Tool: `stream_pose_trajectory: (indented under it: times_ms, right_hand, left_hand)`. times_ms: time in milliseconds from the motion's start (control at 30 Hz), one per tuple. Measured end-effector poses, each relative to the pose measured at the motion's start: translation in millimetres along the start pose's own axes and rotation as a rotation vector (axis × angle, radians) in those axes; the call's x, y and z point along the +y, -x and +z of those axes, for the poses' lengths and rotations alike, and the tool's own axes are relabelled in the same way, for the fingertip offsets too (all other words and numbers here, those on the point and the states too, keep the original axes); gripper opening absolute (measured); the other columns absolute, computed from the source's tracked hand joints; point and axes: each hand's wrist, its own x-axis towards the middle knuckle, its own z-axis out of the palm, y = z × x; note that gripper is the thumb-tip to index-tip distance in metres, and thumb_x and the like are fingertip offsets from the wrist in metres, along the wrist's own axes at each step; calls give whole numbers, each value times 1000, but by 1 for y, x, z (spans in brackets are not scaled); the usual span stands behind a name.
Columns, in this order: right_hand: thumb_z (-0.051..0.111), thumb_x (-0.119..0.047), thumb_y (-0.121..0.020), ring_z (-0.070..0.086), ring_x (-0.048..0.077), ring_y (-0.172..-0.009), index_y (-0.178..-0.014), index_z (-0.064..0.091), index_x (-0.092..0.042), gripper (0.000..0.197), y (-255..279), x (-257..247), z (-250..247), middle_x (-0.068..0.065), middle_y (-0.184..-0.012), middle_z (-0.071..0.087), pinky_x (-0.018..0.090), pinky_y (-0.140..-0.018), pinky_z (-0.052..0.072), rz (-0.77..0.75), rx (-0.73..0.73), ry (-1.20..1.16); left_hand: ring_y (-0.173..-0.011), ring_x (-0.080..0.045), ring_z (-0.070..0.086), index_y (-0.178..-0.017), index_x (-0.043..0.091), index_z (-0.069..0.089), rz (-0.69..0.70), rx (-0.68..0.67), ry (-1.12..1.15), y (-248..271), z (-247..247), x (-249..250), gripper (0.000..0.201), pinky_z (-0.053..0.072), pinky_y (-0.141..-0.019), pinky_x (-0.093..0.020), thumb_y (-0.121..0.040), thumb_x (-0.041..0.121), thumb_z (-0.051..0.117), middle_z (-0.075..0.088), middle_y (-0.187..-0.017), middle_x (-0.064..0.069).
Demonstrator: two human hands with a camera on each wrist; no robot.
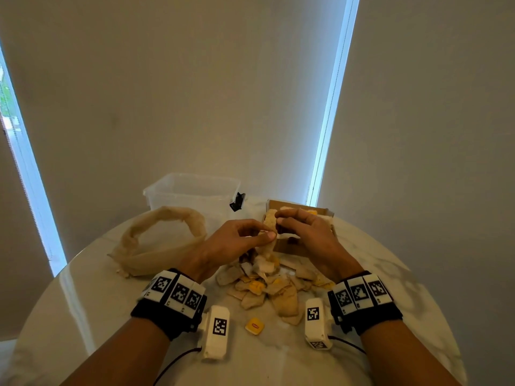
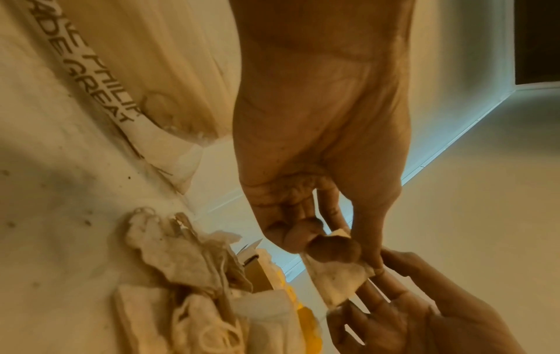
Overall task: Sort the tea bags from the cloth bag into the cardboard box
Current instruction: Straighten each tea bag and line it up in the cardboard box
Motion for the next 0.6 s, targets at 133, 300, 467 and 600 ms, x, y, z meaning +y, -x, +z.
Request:
stream_pose_trajectory:
  times_ms: [133,300,467,600]
  right_hand:
    - [69,-20,-101,73,30,-115,-119,77,-18,19,-3,2,-4,9,-114,79,54,-102,59,53,10,-135]
    - [69,-18,-102,75,31,-110,-124,73,-8,25,-8,6,-10,14,-116,78,54,-107,53,70,10,-338]
    - [74,-19,-98,75,25,-102,-125,73,-10,28,-9,11,-9,10,-113,79,44,-94,61,62,-2,-323]
    - [82,-23,-90,75,34,-112,-124,73,-11,37,-9,15,-2,14,-116,79,51,-96,61,70,-12,-270]
  left_hand:
    - [-74,-17,66,-113,22,79,12,-14,41,3,0,1,26,52,-59,-21,-96,39,74,78,-98,-8]
    - [-76,-16,64,-111,22,82,-9,-26,64,3,1,4,22,50,-58,-19,-96,36,73,78,-106,-11]
    - [-67,-11,54,-112,21,82,1,-54,104,4,5,2,23,46,-58,-20,-94,35,76,74,-94,-7]
    - [-64,-11,49,-119,18,80,67,-67,183,2,10,0,26,43,-60,-24,-94,26,76,72,-98,-9]
